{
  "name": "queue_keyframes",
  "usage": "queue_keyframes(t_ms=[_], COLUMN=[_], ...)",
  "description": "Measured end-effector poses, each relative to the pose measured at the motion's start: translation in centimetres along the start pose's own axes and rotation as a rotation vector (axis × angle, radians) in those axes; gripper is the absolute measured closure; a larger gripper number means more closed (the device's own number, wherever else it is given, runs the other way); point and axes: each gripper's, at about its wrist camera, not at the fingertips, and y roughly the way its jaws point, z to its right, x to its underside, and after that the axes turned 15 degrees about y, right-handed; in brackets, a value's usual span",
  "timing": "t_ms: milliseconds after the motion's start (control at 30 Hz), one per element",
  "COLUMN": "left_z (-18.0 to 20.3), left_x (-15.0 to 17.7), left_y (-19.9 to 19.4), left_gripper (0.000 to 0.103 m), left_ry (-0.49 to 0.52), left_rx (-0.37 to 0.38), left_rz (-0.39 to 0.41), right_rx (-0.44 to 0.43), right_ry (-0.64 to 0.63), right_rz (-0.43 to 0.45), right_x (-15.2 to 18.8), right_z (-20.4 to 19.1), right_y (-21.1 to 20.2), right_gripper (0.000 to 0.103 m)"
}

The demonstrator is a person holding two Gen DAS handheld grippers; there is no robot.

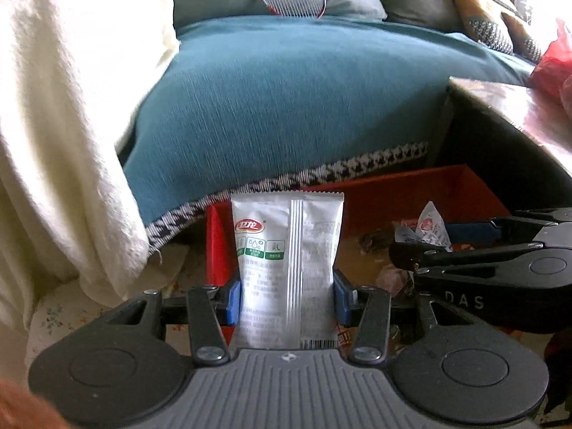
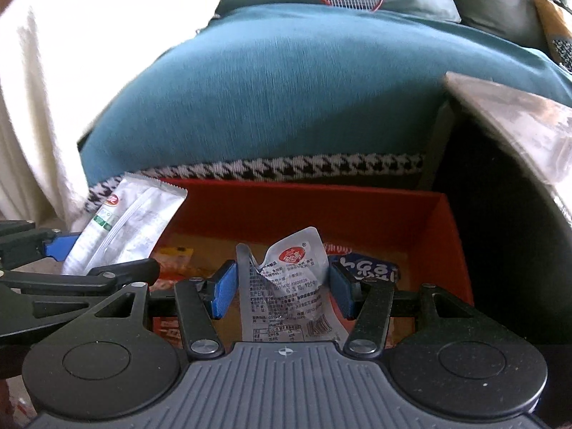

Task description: Organize snacks

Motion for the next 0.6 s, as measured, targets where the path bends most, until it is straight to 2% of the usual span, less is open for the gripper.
queue_keyframes(t_ms=[500, 600], left_z=[0.8, 0.8], left_x=[0.6, 0.6], left_y=[2.4, 2.3], left_gripper=[0.06, 0.059], left_ry=[0.041, 0.04], left_rx=[-0.007, -0.003], left_rz=[-0.064, -0.07], right_rx=[0.068, 0.074], right_ry=[-0.062, -0.052], right_rz=[-0.032, -0.037], right_x=[0.3, 0.3], right_z=[-0.5, -0.4], right_y=[2.4, 2.4], right_gripper=[0.038, 0.033])
